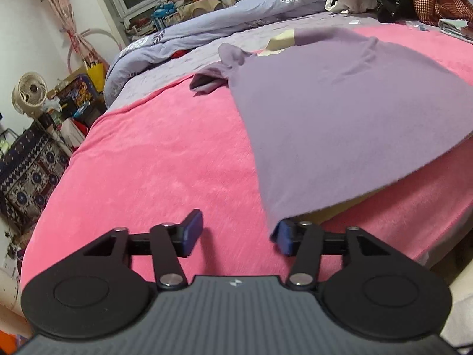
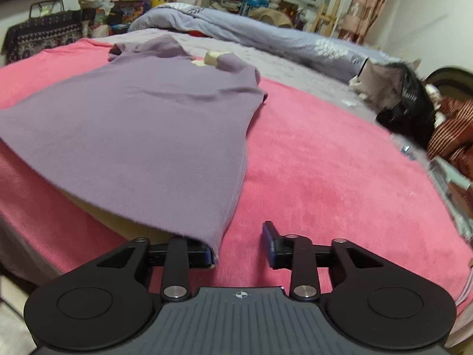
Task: Fold clothes
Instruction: 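Open both grippers and release the shirt hem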
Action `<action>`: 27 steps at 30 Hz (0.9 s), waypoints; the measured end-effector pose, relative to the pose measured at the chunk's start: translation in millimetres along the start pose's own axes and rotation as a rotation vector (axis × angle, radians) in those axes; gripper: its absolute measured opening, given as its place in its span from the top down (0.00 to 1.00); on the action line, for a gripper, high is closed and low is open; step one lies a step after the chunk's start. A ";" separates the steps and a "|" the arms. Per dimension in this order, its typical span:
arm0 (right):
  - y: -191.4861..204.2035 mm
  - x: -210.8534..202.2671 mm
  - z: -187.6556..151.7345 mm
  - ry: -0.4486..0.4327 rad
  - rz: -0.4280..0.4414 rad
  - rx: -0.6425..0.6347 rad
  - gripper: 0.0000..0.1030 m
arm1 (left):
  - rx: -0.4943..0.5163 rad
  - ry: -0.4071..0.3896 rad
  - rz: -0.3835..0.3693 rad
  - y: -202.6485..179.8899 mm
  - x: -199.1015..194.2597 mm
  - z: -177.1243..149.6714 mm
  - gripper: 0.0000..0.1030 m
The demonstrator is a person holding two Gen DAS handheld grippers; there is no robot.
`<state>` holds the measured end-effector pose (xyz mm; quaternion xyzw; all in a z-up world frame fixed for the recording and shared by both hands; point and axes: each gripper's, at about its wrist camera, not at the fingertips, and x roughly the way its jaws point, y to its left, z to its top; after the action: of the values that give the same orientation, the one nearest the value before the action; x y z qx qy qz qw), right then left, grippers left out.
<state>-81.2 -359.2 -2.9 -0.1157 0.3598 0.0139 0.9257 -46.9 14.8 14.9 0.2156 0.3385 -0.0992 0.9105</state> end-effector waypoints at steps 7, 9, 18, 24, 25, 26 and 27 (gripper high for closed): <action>-23.9 -20.4 -2.5 0.099 0.083 -0.050 0.50 | 0.096 0.095 0.149 19.7 -26.2 -25.1 0.32; -29.9 -26.6 4.2 0.093 0.086 -0.039 0.59 | 0.065 0.094 0.176 32.3 -33.0 -25.1 0.32; 19.6 5.7 89.6 -0.158 0.161 -0.036 0.83 | -0.129 -0.260 -0.090 9.5 -18.9 82.1 0.30; 54.9 67.0 83.9 -0.055 0.187 -0.030 0.81 | -0.165 -0.174 -0.180 -36.9 50.5 99.7 0.30; 56.8 68.4 73.8 -0.097 0.180 -0.036 0.81 | -0.167 -0.133 -0.188 -42.6 63.3 93.3 0.30; 58.7 68.6 65.8 -0.132 0.171 -0.046 0.80 | -0.169 -0.091 -0.195 -48.4 76.1 86.9 0.28; 60.1 67.1 63.1 -0.146 0.165 -0.060 0.80 | -0.185 -0.092 -0.203 -51.6 83.9 77.5 0.26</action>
<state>3.7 -290.5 -15.0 -0.1122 0.2991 0.1092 0.9413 43.8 -69.6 -4.6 0.0909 0.3242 -0.1688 0.9264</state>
